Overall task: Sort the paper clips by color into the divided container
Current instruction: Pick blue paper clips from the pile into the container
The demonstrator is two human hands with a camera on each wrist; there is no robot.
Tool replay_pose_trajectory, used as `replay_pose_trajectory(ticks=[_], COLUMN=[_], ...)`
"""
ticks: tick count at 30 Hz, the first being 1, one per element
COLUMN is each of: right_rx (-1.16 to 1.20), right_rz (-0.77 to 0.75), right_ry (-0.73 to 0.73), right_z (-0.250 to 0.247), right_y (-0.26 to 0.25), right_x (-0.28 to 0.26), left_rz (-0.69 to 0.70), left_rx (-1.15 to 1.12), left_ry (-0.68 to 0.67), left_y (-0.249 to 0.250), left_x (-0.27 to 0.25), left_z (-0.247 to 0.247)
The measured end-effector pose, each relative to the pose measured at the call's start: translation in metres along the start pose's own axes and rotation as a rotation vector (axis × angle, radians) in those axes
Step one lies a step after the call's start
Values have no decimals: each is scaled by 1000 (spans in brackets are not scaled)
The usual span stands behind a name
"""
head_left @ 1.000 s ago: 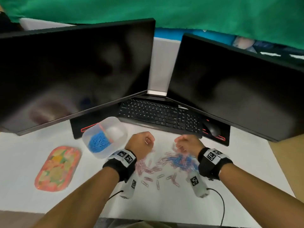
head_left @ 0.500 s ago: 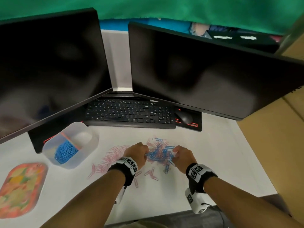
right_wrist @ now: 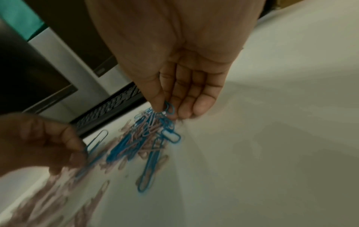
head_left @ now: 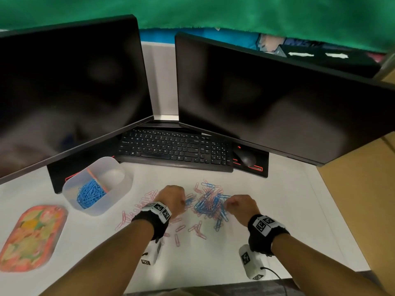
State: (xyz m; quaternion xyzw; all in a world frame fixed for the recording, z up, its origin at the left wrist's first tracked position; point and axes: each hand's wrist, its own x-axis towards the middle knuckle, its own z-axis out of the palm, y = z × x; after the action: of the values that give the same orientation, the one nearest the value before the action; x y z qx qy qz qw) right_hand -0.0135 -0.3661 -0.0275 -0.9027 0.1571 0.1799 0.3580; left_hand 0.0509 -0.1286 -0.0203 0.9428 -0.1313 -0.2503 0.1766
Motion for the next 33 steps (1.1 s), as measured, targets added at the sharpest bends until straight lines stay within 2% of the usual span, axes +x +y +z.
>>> replay_pose_trajectory(ticks=[5, 8, 10, 12, 14, 16, 19, 22, 27, 33], right_rx=[461, 573, 598, 570, 531, 436, 104, -60, -273, -312], right_rz=[154, 195, 222, 249, 258, 228, 97, -72, -210, -166], right_ry=[-107, -145, -157, -140, -114, -67, 81, 101, 22, -8], right_z=[-12, -15, -15, -14, -12, -11, -11, -11, -8, -3], right_y=[6, 5, 4, 2, 2, 4, 5, -1, -15, -14], right_x=[3, 4, 5, 7, 10, 13, 14, 14, 25, 27], left_rz=[-61, -97, -105, -152, -202, -227, -254, -282, -319, -355], left_rx=[-299, -479, -672, -960, -1137, -1180, -1272, -1364, -1415, -1152], left_ry=[65, 84, 32, -41, -85, -122, -134, -84, -33, 13], left_y=[-2, -2, -2, -2, -2, -4, -10, -14, -13, -15], left_x=[-2, -2, -2, -2, -3, -3, -2, -2, -2, 5], left_z=[-6, -4, -4, -5, -6, -6, -8, -11, -16, -9])
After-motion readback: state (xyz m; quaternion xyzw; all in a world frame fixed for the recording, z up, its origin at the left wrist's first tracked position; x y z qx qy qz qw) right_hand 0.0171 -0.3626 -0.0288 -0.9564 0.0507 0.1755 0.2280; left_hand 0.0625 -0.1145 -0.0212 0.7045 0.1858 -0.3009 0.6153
